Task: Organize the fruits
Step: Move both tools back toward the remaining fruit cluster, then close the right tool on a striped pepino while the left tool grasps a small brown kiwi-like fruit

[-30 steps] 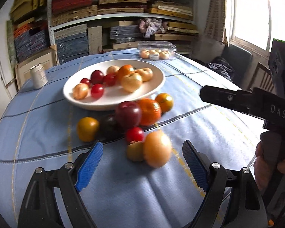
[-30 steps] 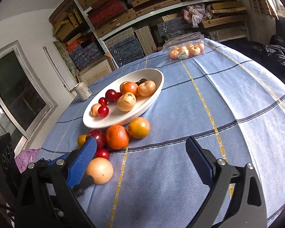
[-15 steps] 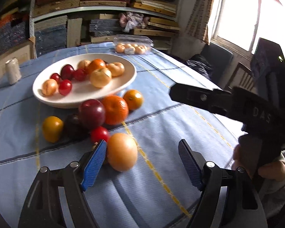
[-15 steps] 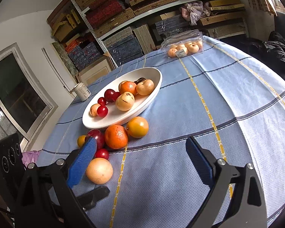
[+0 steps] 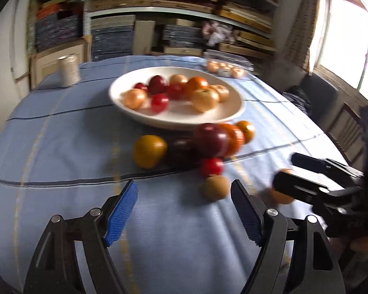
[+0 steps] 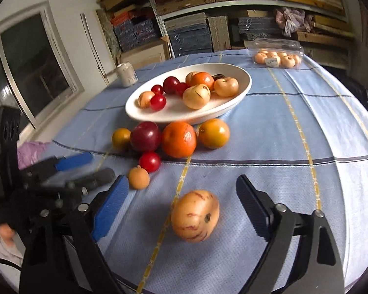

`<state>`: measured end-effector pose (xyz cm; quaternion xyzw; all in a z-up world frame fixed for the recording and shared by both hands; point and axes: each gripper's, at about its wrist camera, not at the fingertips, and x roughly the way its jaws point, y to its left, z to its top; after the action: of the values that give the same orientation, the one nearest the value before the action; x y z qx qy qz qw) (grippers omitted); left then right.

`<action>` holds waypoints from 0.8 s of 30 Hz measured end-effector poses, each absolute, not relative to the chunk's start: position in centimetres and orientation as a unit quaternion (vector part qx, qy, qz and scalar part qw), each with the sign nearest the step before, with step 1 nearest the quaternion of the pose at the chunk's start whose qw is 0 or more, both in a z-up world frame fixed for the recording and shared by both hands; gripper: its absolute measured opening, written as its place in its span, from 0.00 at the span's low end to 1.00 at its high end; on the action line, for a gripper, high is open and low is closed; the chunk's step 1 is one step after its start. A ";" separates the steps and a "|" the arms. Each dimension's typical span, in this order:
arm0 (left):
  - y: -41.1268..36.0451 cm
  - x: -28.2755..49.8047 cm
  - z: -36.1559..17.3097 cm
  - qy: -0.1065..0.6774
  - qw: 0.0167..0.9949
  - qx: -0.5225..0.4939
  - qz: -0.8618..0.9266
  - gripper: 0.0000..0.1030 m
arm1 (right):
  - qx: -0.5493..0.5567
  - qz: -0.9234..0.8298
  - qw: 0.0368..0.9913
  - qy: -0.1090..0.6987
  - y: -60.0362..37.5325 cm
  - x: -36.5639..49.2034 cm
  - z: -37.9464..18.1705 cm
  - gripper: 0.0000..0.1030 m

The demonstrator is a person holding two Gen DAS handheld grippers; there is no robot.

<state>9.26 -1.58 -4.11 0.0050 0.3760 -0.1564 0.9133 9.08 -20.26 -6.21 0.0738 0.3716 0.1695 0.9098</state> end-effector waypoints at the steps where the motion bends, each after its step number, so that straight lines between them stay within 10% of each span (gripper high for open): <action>1: -1.4 9.3 -4.2 0.378 0.914 0.005 -0.150 0.77 | 0.075 0.163 0.911 0.372 -20.6 8.7 -6.2 0.84; 9: -1.8 9.6 -4.6 0.389 0.909 0.015 -0.153 0.77 | 0.037 0.169 0.899 0.402 -20.5 7.6 -6.5 0.83; 24: -1.5 10.0 -4.8 0.395 0.908 0.003 -0.141 0.81 | -0.014 0.196 0.886 0.419 -17.5 9.2 -7.5 0.44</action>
<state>10.01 -1.49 -4.85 0.0026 0.3954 -0.1409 0.9076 9.18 -17.49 -7.53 -0.0143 0.4191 0.1958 0.8865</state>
